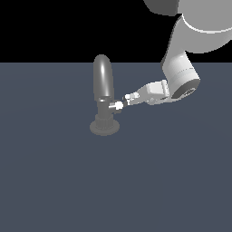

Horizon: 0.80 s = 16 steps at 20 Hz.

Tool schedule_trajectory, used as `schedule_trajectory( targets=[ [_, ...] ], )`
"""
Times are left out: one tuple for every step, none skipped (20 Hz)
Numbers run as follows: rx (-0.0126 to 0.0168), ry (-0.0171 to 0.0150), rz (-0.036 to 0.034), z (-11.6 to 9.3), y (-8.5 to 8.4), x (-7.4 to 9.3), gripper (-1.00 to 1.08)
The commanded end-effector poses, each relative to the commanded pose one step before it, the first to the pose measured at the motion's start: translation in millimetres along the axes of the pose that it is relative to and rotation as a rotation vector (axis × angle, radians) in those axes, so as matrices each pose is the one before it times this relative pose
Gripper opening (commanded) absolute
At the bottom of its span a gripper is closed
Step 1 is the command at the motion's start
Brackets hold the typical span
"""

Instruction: Turn on the faucet by rotating a designated handle.

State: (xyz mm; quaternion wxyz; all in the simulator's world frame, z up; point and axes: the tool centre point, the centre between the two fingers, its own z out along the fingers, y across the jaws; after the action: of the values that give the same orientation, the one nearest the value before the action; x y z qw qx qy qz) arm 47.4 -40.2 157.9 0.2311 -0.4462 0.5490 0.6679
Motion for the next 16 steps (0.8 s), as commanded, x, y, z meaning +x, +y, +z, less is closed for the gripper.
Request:
schedule_trajectory(
  targets=[
    [-0.00060, -0.00074, 0.00356, -0.03, 2.59, 10.69, -1.00],
    [0.00000, 0.00000, 0.00000, 0.03, 0.99, 3.50, -1.00],
    [0.00000, 0.00000, 0.00000, 0.03, 1.00, 3.57, -1.00],
    [0.00000, 0.00000, 0.00000, 0.03, 1.02, 3.64, -1.00],
    [0.00000, 0.00000, 0.00000, 0.03, 1.03, 3.71, -1.00],
    [0.00000, 0.00000, 0.00000, 0.02, 1.04, 3.80, -1.00],
    [0.00000, 0.00000, 0.00000, 0.00, 0.00, 0.00, -1.00],
    [0.00475, 0.01045, -0.03330, 0.03, 0.33, -22.20, -1.00],
    [-0.00042, -0.00089, 0.00284, 0.06, -2.38, 6.57, -1.00],
    [-0.00042, -0.00089, 0.00284, 0.05, -2.37, 6.48, -1.00],
    [-0.00040, -0.00087, 0.00277, 0.05, -2.32, 6.36, -1.00],
    [-0.00039, -0.00085, 0.00269, 0.05, -2.27, 6.24, -1.00],
    [-0.00039, -0.00085, 0.00269, 0.04, -2.25, 6.15, -1.00],
    [-0.00037, -0.00083, 0.00261, 0.04, -2.20, 6.02, -1.00],
    [-0.00037, -0.00083, 0.00261, 0.04, -2.18, 5.92, -1.00],
    [-0.00036, -0.00081, 0.00252, 0.03, -2.12, 5.79, -1.00]
  ],
)
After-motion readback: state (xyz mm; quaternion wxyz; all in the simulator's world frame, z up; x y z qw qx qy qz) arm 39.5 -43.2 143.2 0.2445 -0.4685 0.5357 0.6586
